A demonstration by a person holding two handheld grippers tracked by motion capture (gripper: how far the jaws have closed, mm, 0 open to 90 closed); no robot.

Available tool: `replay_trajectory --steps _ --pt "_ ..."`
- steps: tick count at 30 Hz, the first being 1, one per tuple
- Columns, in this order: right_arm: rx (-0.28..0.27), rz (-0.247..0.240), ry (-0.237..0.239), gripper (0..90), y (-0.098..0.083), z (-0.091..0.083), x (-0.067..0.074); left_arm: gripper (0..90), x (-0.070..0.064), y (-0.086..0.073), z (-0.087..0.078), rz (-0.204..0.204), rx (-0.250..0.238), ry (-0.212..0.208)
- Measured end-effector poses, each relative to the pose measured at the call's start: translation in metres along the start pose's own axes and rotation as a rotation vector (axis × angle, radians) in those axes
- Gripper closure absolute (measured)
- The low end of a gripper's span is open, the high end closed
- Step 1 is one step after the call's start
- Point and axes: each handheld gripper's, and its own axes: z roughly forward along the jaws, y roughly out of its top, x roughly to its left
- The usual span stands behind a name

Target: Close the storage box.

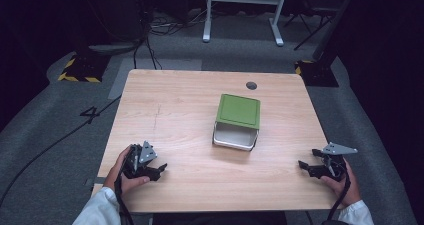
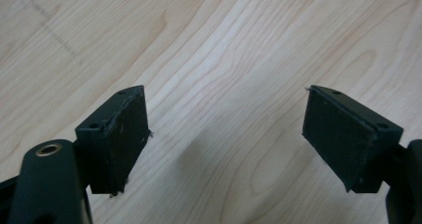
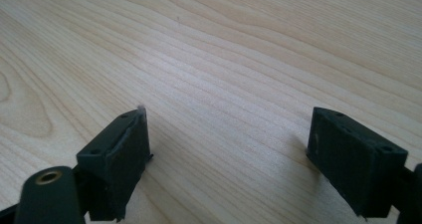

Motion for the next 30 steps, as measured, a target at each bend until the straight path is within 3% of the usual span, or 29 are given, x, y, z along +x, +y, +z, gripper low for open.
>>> replay_trajectory --steps 5,9,11,12,15,21,30 --pt "0.000 0.001 0.002 16.8 0.000 0.000 0.000 23.0 0.005 -0.014 -0.003 -0.057 0.015 0.031" --pt "-0.002 -0.002 0.001 16.8 0.000 0.000 0.000 22.8 0.011 -0.025 -0.006 -0.118 -0.012 0.021" --pt "-0.003 -0.005 -0.002 16.8 0.000 0.000 0.001 22.0 0.016 -0.031 -0.006 -0.165 -0.029 -0.009" --pt "-0.004 -0.006 -0.002 16.7 0.000 0.000 0.001 21.2 0.016 -0.031 -0.006 -0.165 -0.029 -0.009" --pt "-0.004 -0.007 -0.004 16.7 0.000 0.000 0.001 18.2 0.021 -0.034 -0.006 -0.236 -0.010 -0.023" --pt "-0.004 -0.009 -0.003 16.7 0.000 0.000 0.001 17.2 0.020 -0.033 -0.005 -0.258 -0.005 -0.004" --pt "-0.003 -0.007 0.002 16.7 0.000 0.000 0.000 16.9 0.020 -0.033 -0.005 -0.259 -0.005 -0.003"
